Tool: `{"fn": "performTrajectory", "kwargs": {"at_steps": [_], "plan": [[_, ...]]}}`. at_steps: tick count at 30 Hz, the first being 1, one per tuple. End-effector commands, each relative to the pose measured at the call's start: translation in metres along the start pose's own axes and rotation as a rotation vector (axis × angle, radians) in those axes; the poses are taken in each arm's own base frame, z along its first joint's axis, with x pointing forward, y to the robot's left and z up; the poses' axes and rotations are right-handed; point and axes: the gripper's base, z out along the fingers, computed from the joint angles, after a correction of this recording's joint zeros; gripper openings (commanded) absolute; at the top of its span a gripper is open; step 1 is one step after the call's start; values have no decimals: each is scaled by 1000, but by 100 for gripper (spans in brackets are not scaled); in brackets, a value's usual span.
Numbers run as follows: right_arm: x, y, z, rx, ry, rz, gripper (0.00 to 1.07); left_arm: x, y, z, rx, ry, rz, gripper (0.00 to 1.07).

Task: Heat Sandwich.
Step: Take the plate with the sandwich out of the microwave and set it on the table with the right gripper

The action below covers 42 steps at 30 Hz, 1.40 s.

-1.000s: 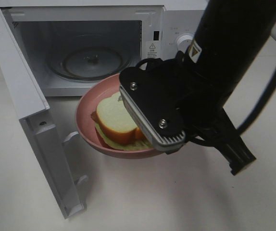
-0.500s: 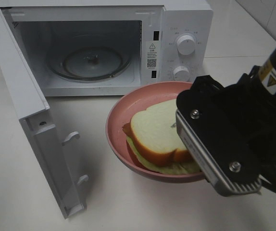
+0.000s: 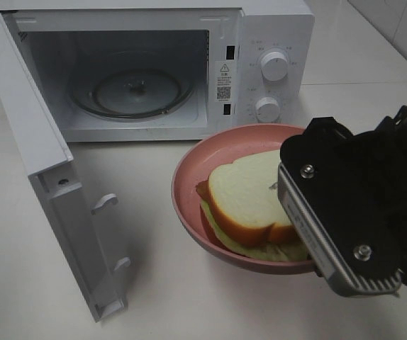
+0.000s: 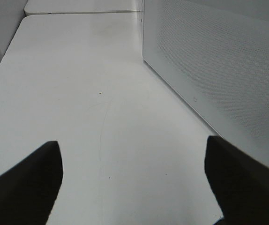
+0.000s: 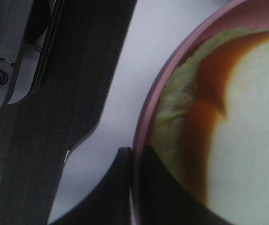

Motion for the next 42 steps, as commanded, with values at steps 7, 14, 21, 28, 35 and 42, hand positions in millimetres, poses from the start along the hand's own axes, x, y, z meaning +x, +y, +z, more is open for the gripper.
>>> {"fn": "performTrajectory", "kwargs": {"at_steps": [7, 14, 21, 28, 35, 42], "plan": [[-1, 0, -2, 24, -17, 213, 0, 1, -1, -2, 10, -21, -1, 76], [0, -1, -2, 31, -15, 603, 0, 1, -1, -2, 10, -21, -1, 76], [5, -4, -3, 85, 22, 874, 0, 1, -1, -2, 10, -21, -1, 76], [19, -13, -6, 275, 86, 1200, 0, 1, -1, -2, 10, -21, -1, 76], [29, -18, -9, 404, 124, 1301, 0, 1, -1, -2, 10, -21, -1, 76], [45, -26, -6, 472, 208, 1397, 0, 1, -1, -2, 10, -21, -1, 76]]}}
